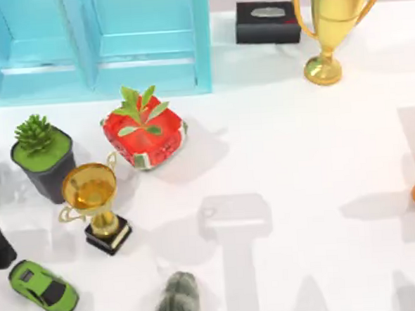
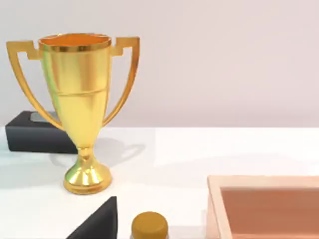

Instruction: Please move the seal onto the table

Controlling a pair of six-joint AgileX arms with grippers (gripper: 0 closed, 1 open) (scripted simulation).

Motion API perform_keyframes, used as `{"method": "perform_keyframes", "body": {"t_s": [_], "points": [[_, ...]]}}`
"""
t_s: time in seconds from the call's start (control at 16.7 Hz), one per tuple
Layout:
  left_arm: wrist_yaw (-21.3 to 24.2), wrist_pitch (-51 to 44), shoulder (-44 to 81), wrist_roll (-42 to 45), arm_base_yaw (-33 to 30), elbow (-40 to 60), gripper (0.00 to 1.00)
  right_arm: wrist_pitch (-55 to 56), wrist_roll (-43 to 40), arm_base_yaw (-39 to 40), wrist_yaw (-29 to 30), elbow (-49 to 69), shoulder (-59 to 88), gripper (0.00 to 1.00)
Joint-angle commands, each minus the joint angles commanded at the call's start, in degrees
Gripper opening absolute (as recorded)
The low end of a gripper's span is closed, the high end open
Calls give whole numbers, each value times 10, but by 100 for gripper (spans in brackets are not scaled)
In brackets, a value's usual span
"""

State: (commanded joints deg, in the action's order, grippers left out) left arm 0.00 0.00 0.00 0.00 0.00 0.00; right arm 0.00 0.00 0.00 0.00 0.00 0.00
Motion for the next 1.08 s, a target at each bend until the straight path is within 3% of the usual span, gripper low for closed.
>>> {"method": "perform_keyframes", "body": {"t_s": [0.42,1.08], "points": [[0,0,0,0,0,0,100,-83,-32,-33,0,86,91,100],[0,0,0,0,0,0,100,-511,-194,-201,0,548,638,100]]}}
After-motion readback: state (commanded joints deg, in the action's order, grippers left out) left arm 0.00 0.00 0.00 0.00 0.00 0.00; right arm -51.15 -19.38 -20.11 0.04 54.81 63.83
